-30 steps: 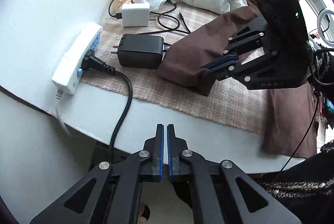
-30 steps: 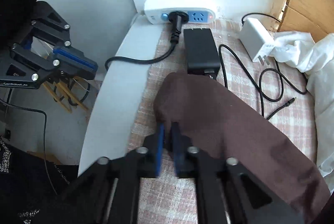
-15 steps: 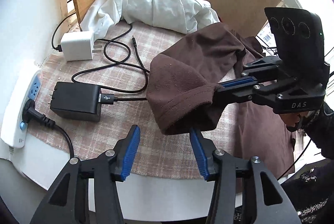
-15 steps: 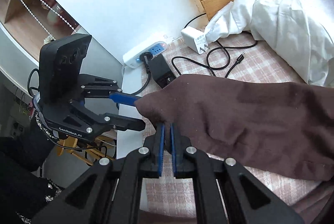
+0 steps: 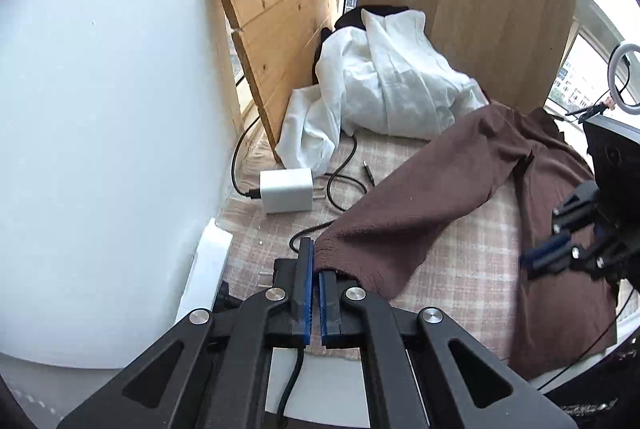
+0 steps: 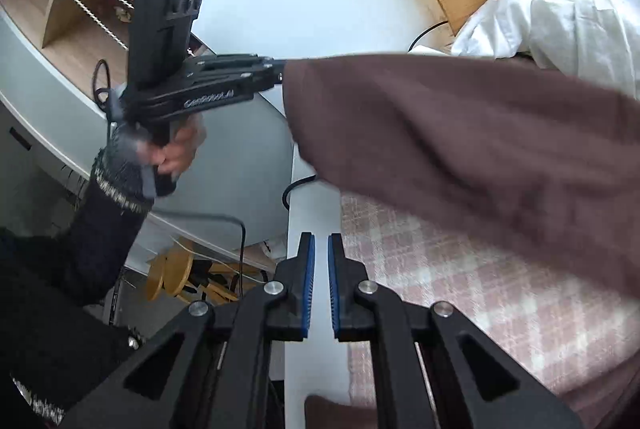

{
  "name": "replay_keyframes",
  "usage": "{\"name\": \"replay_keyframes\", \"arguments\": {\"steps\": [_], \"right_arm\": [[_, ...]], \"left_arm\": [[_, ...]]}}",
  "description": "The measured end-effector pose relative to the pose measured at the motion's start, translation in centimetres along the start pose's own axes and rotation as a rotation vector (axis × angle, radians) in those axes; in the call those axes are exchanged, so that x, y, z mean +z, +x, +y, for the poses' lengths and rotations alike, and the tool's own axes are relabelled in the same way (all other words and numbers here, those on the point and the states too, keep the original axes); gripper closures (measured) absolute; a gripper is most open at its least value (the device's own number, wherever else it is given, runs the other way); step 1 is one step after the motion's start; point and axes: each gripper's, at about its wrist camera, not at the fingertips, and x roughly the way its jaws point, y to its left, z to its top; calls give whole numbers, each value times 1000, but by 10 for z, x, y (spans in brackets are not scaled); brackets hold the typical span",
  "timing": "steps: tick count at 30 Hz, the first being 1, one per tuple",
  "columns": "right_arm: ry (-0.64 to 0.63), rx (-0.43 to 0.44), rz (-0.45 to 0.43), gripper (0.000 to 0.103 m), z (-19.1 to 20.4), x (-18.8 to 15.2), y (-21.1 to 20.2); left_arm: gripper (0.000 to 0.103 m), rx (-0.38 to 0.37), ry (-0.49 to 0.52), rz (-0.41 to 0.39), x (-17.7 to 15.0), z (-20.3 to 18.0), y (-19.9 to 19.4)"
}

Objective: Fold clothes

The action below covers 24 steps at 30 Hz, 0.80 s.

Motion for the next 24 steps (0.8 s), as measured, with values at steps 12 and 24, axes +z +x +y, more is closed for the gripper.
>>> {"name": "replay_keyframes", "arguments": {"steps": [12, 24], "right_arm": [[132, -723, 37, 67, -235, 29, -157], [-147, -678, 278, 99, -250, 34, -92]], "left_arm": [[101, 33, 133, 47, 22, -24, 3], [101, 53, 125, 88, 27, -27, 13]]}}
